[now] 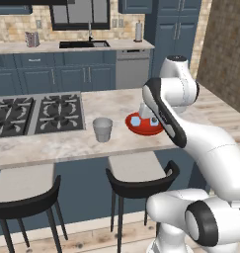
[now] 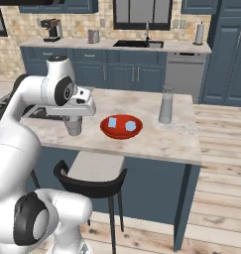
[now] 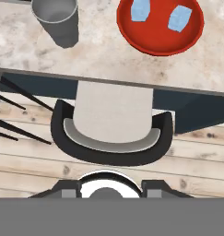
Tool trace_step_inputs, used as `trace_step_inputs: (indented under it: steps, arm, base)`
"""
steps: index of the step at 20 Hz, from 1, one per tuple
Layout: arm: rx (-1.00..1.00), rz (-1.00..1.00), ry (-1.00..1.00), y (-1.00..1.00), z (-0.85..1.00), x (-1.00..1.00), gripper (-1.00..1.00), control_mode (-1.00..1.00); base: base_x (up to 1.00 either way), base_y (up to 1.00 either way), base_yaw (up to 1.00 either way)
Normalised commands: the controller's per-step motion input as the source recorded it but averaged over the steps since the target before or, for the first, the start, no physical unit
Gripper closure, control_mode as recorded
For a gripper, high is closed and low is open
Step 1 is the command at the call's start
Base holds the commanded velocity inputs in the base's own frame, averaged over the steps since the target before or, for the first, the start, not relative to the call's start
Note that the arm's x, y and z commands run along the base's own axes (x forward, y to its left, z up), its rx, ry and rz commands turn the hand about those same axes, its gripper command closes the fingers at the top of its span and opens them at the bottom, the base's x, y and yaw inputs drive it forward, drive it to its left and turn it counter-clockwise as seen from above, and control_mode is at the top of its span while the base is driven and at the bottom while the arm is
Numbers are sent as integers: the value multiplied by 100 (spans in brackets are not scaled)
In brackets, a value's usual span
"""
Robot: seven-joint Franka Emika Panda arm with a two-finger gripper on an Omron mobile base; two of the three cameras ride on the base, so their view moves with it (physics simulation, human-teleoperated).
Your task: There are two ice cubes in the ice bowl. Place both ice cubes in the glass cup.
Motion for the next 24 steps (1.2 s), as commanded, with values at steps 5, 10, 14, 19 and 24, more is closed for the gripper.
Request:
trace_step_inputs:
  steps: [5,10,14,19,24]
  arm:
    - [0,0,0,0,-2,1,-100,-100]
    - [0,0,0,-32,-16,56,-100,-100]
    - [0,-1,0,-27,-30,100,-100,-100]
    - [0,-11,0,-1,-36,100,-100,-100]
    - [0,-10,0,0,-30,66,-100,-100]
  base:
    - [0,0,0]
    - [0,0,0]
    - [0,0,0]
    - [0,0,0]
    - [0,0,0]
